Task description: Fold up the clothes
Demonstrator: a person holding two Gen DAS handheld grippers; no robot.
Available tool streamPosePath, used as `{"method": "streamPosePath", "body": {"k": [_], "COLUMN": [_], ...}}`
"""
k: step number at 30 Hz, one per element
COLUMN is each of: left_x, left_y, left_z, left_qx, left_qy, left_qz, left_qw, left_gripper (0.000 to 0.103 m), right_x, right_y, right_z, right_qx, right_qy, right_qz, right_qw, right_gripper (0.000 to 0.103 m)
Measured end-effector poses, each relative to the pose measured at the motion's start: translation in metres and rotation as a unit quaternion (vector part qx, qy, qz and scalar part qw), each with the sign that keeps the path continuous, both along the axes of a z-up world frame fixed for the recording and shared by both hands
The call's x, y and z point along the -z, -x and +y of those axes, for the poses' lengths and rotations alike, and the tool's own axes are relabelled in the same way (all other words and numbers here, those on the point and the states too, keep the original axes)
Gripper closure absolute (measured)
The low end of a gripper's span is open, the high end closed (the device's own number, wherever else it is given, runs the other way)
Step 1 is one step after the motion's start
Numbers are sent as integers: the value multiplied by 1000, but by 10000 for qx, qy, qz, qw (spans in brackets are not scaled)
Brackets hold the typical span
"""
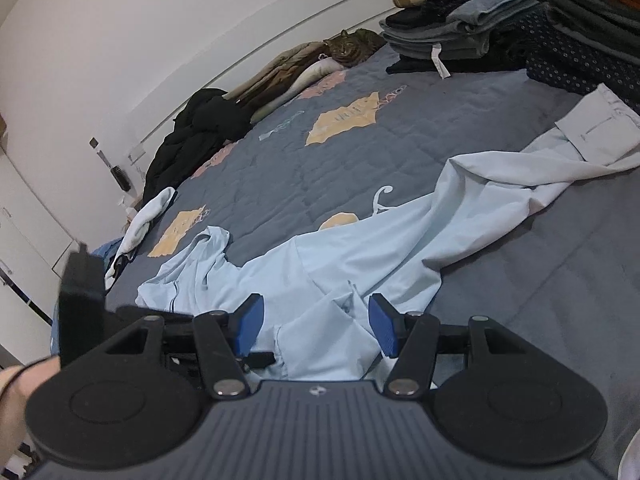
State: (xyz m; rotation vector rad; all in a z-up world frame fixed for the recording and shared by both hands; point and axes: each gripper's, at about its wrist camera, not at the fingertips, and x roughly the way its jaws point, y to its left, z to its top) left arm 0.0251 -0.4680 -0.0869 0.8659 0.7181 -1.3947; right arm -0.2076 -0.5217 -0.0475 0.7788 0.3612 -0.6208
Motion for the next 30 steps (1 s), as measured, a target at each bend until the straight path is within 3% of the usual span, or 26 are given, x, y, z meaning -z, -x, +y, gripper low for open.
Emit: {"method": "streamPosePath", "body": {"k": [10,15,16,19,21,25,27,29,30], "left_x": [-36,-32,-31,-30,-29,-20,-14,-14,-13], "left_y": [-22,-16,-15,-9,-3,3,4,1,0], "left_z": [-13,-17,-16,-16,-19,-31,-35,-33,-33], "left_qx": [-719,-688,-651,-535,-464,-419,-401,-444,-465], "left_qy": [855,782,783,821,829,751,651,670,679], "left_qz": [39,-109,-94,-34,-54,-114,-84,59,130], "left_qw": [9937,9945,9948,9952,9955,9962,9970,9968,9965], "left_gripper": [102,97,93,65,59,59,66,94,96], "right_x": [-2,-1,-1,-1,0,0,0,0,0], "right_y": [5,6,6,7,6,7,7,7,7], "right_z": [-1,-3,-4,-4,-5,-5,-5,-5,-6], "right_qx": [8,44,50,40,39,41,40,43,42], "right_qy": [2,-17,-29,-11,-24,-39,-38,-43,-44], "right_qz": [-75,-50,-53,-51,-51,-51,-47,-51,-52], "right_qw": [10000,10000,10000,10000,10000,10000,10000,10000,10000], "right_gripper": [46,46,46,46,46,46,46,46,46]}}
